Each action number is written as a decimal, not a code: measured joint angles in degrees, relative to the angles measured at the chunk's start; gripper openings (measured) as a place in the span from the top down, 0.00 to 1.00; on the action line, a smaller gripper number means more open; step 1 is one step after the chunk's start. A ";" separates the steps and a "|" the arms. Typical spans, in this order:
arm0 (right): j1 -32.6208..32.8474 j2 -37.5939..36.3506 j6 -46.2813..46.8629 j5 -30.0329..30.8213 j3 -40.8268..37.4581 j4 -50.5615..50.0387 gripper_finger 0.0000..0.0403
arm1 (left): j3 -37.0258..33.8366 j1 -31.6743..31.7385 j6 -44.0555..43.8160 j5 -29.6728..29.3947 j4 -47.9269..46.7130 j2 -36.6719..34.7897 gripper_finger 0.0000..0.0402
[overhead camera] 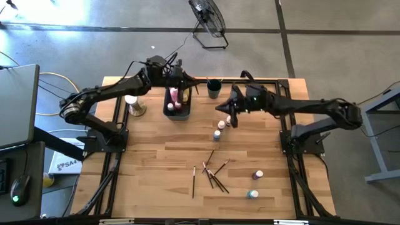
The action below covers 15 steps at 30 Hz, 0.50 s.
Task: Pick & Place Paint Supplies
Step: Put the gold paint brush into the green bin
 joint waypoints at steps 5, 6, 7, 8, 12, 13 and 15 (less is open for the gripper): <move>-4.18 7.17 -0.64 -1.31 0.00 14.24 0.99 | 0.07 1.53 -2.90 4.17 3.32 1.94 0.97; -4.62 8.50 -1.36 -1.30 0.00 16.95 0.99 | -0.02 1.97 -3.85 4.92 3.44 2.56 0.97; -5.02 9.79 -1.67 -1.10 0.00 19.49 0.99 | -0.09 2.20 -4.54 5.28 4.09 3.14 0.97; -5.33 11.01 -1.94 -0.17 0.00 22.07 0.99 | -0.06 2.16 -4.78 5.61 5.34 3.75 0.97; -5.54 14.01 -3.07 6.02 -0.02 27.70 0.99 | 0.00 2.16 -6.11 5.62 8.28 6.80 0.97; -5.56 14.34 -3.08 7.03 -0.02 28.07 0.99 | -0.02 2.16 -6.43 5.55 9.56 7.54 0.97; -5.61 14.80 -3.09 8.59 -0.02 28.65 0.99 | -0.02 2.16 -6.56 5.52 12.03 8.25 0.97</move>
